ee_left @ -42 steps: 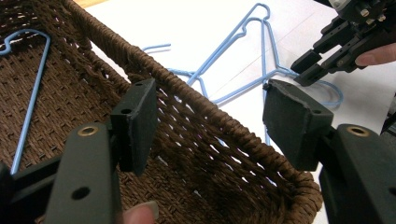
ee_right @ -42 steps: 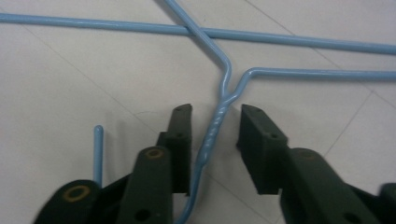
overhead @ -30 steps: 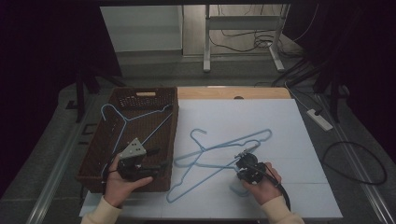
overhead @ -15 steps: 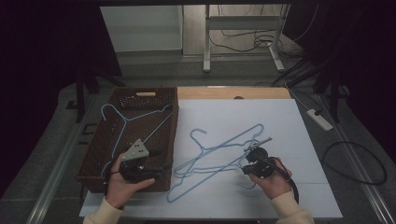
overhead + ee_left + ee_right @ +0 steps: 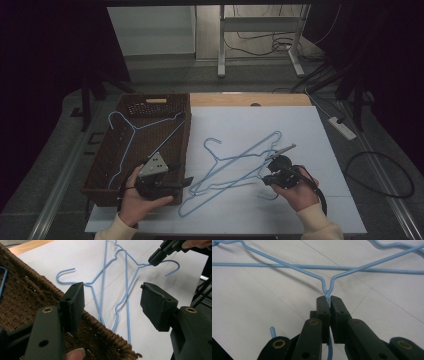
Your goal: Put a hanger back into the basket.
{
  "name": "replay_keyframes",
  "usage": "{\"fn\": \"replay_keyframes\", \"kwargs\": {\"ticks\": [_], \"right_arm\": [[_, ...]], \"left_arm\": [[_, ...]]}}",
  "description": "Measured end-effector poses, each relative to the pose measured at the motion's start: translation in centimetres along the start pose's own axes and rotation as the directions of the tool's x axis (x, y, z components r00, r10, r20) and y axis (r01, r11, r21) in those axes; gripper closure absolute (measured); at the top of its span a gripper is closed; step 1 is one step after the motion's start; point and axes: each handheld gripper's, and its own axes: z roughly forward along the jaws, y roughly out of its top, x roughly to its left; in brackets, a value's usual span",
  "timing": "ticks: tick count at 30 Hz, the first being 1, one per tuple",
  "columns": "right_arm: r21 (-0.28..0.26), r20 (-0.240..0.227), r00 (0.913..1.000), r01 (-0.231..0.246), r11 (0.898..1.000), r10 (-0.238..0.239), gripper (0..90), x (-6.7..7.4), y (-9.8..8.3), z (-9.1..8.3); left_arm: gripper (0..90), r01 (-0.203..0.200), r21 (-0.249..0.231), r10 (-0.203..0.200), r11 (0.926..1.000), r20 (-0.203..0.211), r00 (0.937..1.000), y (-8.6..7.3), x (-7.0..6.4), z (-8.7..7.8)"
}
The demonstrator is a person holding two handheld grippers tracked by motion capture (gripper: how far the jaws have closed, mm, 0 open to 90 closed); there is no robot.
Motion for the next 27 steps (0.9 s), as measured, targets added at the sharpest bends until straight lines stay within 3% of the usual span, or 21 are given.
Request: {"fn": "replay_keyframes", "kwargs": {"ticks": [17,27], "right_arm": [[-0.009,-0.017,0.9998,0.002,1.0,-0.002,86.4,-0.3,-0.2,0.1],[-0.004,-0.022,0.9998,0.002,1.0,-0.002,86.4,-0.2,-0.2,0.0]], "left_arm": [[37.0,-0.052,0.042,0.05,0.9978,0.043,0.9978,1.2,-2.1,2.4],[36.9,-0.077,0.103,0.07,0.9917,0.07,0.9951,1.9,-3.2,4.9]]}}
